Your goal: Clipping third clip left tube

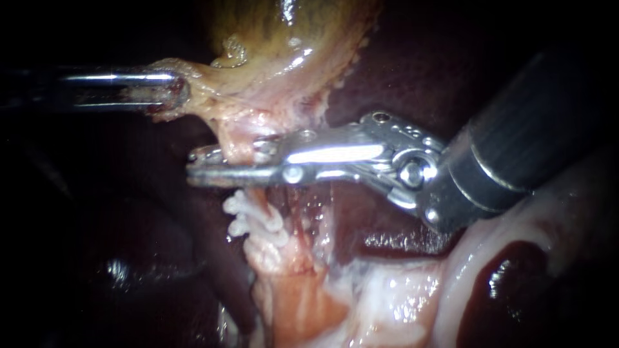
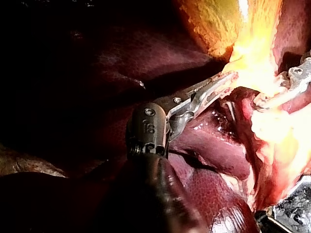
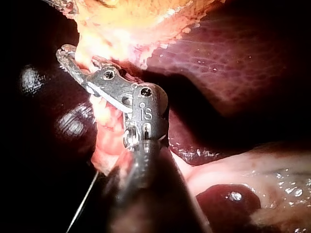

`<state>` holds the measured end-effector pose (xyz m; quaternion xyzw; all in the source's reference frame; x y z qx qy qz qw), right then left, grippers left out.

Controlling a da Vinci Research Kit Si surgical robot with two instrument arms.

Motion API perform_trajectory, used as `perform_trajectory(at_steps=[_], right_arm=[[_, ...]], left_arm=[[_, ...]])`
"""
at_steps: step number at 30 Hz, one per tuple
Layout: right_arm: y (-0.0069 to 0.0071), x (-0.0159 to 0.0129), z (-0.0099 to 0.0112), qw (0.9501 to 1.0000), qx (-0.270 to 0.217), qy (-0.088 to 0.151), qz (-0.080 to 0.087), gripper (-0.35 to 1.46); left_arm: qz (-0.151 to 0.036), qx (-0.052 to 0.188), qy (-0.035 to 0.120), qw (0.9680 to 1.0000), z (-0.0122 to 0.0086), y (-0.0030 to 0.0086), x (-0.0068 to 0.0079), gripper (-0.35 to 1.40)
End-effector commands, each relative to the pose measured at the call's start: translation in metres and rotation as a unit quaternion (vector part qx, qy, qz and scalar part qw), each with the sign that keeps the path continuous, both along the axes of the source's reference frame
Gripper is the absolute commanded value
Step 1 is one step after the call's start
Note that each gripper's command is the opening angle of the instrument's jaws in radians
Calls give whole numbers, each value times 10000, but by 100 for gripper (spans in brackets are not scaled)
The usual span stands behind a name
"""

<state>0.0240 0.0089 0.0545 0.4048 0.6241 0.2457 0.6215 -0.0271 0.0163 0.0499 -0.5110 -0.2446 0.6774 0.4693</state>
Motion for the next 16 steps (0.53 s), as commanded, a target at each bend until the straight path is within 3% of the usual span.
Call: perform_trajectory(at_steps=[1,5,16], right_arm=[[0,0,0,10000,32,13,-1,-35],[1,-1,2,9999,41,-82,-81,-35],[1,-2,5,9999,35,-60,-113,-35]], left_arm=[[-3,1,2,10000,0,0,0,-35],[-3,1,2,10000,1,0,0,-35],[-3,0,3,10000,1,0,0,-35]])
